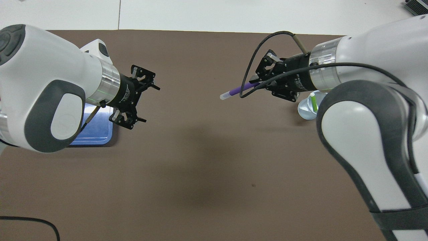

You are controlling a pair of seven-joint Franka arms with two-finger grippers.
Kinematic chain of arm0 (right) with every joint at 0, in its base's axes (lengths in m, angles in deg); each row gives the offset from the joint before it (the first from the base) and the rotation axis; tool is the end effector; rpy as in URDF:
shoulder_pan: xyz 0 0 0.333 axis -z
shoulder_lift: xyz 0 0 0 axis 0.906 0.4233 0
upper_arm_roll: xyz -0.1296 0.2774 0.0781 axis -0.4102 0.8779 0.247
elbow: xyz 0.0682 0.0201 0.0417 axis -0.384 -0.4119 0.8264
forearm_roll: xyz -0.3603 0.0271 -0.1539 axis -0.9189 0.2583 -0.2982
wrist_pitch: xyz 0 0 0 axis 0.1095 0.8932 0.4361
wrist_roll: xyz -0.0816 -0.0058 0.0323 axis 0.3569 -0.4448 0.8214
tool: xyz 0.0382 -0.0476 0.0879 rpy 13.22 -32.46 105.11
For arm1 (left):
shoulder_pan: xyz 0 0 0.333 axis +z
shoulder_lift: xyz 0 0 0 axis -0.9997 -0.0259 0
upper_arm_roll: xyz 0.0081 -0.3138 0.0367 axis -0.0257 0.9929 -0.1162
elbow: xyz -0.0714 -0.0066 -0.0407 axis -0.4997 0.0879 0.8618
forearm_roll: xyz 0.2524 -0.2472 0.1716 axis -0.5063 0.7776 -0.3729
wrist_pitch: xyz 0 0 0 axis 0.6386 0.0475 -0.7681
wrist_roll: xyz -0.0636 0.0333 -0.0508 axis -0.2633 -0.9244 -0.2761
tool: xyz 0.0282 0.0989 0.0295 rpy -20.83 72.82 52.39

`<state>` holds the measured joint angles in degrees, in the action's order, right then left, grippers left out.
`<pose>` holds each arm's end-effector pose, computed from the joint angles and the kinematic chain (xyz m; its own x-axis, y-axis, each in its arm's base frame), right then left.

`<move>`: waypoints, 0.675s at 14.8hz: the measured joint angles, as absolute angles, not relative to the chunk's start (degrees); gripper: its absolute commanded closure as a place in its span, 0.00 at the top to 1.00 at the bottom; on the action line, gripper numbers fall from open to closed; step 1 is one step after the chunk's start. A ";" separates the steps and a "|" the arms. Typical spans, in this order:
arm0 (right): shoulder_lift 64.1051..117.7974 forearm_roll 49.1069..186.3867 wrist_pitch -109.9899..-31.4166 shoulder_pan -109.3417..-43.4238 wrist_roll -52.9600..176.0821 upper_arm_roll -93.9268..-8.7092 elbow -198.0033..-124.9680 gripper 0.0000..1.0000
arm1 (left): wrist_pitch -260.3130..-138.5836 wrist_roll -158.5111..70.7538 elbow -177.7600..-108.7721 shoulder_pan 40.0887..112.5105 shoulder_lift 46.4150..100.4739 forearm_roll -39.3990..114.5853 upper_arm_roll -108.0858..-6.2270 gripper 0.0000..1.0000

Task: Right arm passes pens to left for tray arrangement
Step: 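Move the purple pen toward the left gripper while the left gripper approaches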

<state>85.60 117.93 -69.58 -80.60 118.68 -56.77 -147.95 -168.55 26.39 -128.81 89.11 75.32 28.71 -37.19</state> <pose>0.6061 0.2189 0.5757 0.7683 -0.5930 -0.2411 -0.6224 -0.6038 -0.4980 0.5639 -0.2410 0.5412 0.3720 0.8712 -0.3204 0.9278 -0.3595 0.0997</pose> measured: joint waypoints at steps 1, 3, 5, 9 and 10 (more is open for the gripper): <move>85.67 118.34 -71.89 -81.88 120.80 -56.76 -148.72 0.02 | -169.43 33.15 -128.66 88.08 75.39 28.73 -36.87 1.00; 85.90 119.79 -75.31 -83.57 123.56 -56.75 -149.57 0.02 | -173.46 43.87 -128.78 85.90 75.38 28.77 -36.69 1.00; 86.14 119.98 -76.50 -83.98 124.56 -56.77 -149.71 0.02 | -178.57 52.28 -129.02 83.94 75.26 28.83 -36.62 1.00; 86.20 120.08 -77.24 -84.42 125.28 -56.78 -149.74 0.02 | -191.30 63.81 -131.97 78.72 75.11 28.86 -36.47 1.00; 86.21 120.08 -77.39 -84.59 125.48 -56.78 -149.76 0.02 | -193.23 65.35 -132.63 77.70 75.11 28.86 -36.46 1.00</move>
<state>86.21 120.08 -77.39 -84.59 125.48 -56.78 -149.76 -193.23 65.35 -132.63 77.70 75.11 28.86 -36.46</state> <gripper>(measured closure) 0.824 0.000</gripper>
